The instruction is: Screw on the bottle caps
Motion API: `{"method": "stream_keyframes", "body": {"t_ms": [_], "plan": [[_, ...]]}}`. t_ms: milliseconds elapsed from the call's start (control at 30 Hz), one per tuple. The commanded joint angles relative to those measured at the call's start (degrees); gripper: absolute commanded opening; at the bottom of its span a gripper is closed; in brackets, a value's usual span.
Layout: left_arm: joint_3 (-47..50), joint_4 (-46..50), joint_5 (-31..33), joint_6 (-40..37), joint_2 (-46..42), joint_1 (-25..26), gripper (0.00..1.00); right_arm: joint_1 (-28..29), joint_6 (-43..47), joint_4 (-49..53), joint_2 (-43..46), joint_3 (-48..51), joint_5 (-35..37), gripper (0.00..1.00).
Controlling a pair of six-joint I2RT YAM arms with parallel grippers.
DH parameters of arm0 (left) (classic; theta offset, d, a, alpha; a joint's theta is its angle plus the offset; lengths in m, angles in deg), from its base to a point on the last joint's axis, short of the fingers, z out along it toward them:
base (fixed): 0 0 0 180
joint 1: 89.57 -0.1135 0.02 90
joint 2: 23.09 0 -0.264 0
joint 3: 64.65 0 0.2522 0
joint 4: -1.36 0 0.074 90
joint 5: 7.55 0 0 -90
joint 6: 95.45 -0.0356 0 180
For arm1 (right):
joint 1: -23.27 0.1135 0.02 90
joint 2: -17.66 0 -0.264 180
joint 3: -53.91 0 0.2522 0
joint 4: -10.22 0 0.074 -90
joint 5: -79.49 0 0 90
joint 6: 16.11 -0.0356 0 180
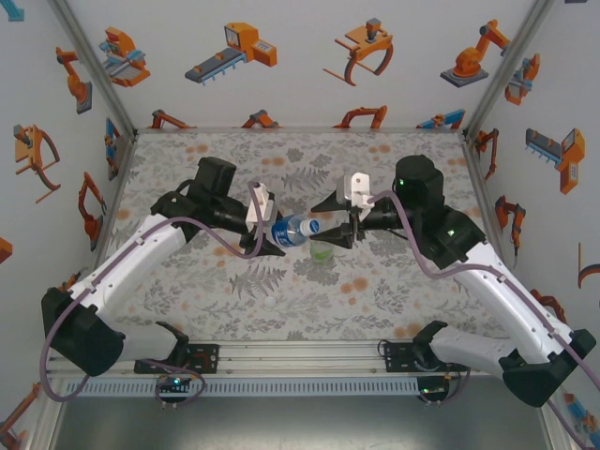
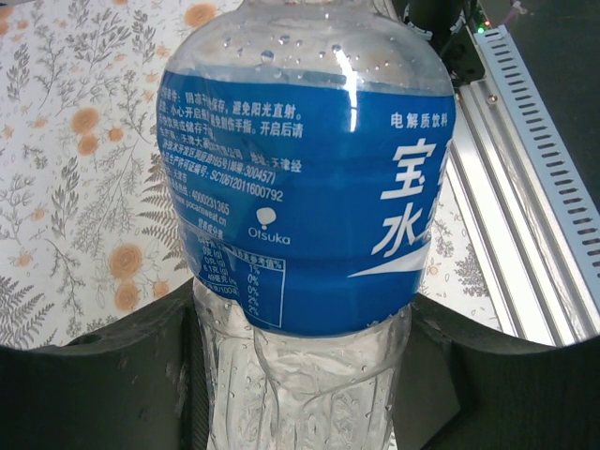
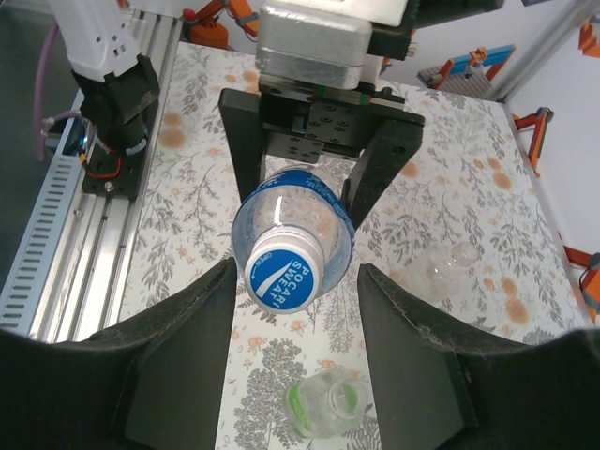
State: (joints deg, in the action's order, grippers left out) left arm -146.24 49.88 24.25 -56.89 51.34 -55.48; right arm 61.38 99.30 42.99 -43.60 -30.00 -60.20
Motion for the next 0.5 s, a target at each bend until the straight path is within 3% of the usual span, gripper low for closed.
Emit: {"method": "stream_keyframes", "body": {"t_ms": [0, 467], "plan": [[-1.62, 2.74, -2.89, -2.53, 0.44, 0.25, 0.0, 0.45, 3.73, -1.44, 1.03, 0.97, -3.05, 0.51], [-1.69, 2.82, -2.87, -2.6, 0.73, 0.43, 0.0, 0.88, 3.55, -1.58, 0.7, 1.97, -2.3, 0.39]]}}
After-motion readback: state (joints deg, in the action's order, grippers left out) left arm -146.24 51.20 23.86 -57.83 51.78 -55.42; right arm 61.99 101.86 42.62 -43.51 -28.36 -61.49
